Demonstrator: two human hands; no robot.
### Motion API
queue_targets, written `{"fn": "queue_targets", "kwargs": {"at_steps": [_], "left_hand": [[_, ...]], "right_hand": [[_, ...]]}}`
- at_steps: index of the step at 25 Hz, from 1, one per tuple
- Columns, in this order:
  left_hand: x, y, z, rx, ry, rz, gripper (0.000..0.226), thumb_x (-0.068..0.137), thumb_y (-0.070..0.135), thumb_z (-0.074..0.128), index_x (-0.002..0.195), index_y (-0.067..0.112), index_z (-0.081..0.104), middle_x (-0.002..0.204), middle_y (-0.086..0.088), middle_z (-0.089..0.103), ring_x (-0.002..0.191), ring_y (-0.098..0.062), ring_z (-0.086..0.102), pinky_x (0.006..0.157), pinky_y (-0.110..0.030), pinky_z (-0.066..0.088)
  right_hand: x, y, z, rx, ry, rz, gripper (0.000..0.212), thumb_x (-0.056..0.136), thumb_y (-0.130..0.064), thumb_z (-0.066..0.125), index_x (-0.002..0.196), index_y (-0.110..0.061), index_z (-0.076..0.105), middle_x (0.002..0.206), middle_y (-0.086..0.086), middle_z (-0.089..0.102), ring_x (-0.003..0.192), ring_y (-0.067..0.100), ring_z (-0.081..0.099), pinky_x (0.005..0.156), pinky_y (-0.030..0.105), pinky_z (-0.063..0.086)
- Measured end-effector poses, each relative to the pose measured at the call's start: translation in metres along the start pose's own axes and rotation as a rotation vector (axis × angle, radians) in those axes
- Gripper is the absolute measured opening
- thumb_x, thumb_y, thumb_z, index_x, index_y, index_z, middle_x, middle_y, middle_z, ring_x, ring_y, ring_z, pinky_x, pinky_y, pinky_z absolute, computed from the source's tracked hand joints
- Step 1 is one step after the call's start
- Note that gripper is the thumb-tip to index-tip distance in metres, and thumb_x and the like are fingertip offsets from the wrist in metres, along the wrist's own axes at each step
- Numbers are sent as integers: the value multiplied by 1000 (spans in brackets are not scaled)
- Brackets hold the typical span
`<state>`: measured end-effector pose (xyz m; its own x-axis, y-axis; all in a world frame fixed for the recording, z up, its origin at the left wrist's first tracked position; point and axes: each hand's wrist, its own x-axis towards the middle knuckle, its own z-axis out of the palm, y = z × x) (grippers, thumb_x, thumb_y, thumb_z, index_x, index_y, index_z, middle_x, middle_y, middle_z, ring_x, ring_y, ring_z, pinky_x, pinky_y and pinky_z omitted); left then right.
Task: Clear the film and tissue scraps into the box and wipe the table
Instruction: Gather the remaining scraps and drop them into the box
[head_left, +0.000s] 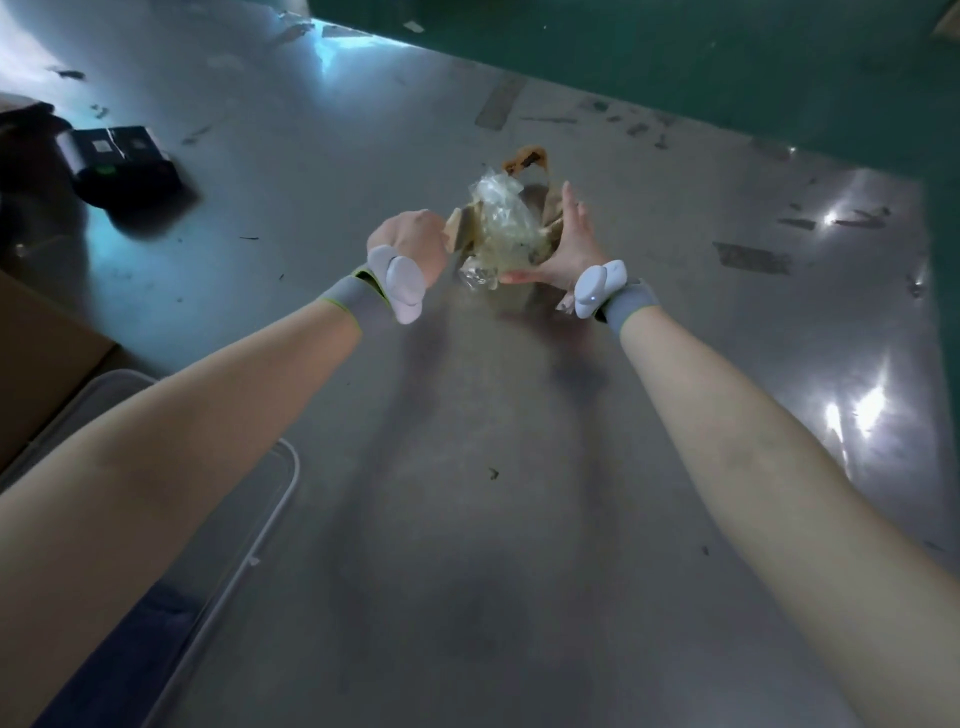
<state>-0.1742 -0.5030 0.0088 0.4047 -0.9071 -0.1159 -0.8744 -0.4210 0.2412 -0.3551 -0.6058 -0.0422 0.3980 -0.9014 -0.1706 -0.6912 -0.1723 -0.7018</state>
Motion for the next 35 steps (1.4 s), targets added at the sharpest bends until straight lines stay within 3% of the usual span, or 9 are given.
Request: {"fn": "queue_targets", "kwargs": {"at_steps": [7, 11, 15, 18, 21, 24, 28, 35], "left_hand": [[-15, 12, 15, 39, -10, 196, 21, 91, 10, 39, 86, 15, 59, 94, -10, 64, 85, -35, 55, 63, -31, 36], [-20, 10, 9, 20, -69, 259, 33, 97, 15, 38, 116, 17, 65, 121, -9, 66, 108, -36, 59, 84, -37, 49], [-34, 1, 10, -32, -96, 248, 34, 97, 14, 38, 117, 20, 64, 117, -8, 67, 108, -35, 59, 84, -36, 49], [-54, -3, 13, -36, -57, 250, 30, 96, 14, 38, 110, 22, 63, 97, -5, 66, 94, -35, 61, 69, -33, 43], [-82, -6, 13, -14, -20, 252, 29, 97, 16, 36, 109, 25, 61, 101, -4, 68, 92, -34, 60, 64, -30, 38], [-111, -11, 10, -11, -41, 229, 29, 97, 17, 35, 110, 25, 60, 104, -4, 68, 94, -33, 60, 64, -29, 36], [-153, -20, 4, -22, -70, 239, 31, 97, 17, 36, 112, 28, 61, 105, -3, 69, 95, -32, 60, 65, -30, 39], [-240, -29, -8, -100, -105, 257, 31, 98, 21, 37, 113, 30, 61, 107, -1, 68, 99, -33, 59, 73, -36, 47]], "right_hand": [[-8, 1, 13, -9, -15, -95, 136, 44, -48, 92, 151, -27, 11, 149, 9, 26, 141, 27, 25, 117, 39, 25], [-20, 0, 25, -85, 68, -103, 119, 45, -50, 85, 145, -20, 28, 138, 8, 41, 129, 30, 40, 108, 42, 36], [-30, -6, 36, -63, 111, -88, 97, 54, -43, 80, 138, -16, 40, 123, 11, 50, 114, 35, 52, 99, 44, 44], [-41, -10, 36, 31, 130, -113, 69, 66, -20, 82, 126, -8, 52, 116, 15, 57, 108, 34, 57, 89, 28, 43], [-61, -11, 36, 102, 166, -144, 48, 71, -7, 76, 115, -5, 59, 110, 12, 66, 102, 30, 61, 76, 16, 37], [-93, -7, 37, 167, 189, -73, 48, 70, -12, 76, 115, -11, 60, 109, 6, 68, 97, 19, 62, 82, 18, 44], [-136, 6, 37, 179, 189, -19, 54, 66, -16, 74, 117, -15, 60, 113, 8, 66, 103, 24, 62, 92, 33, 50], [-238, 4, 30, 259, 227, 48, 59, 57, -28, 73, 114, -27, 60, 107, 2, 69, 87, 20, 65, 79, 42, 57]]}}
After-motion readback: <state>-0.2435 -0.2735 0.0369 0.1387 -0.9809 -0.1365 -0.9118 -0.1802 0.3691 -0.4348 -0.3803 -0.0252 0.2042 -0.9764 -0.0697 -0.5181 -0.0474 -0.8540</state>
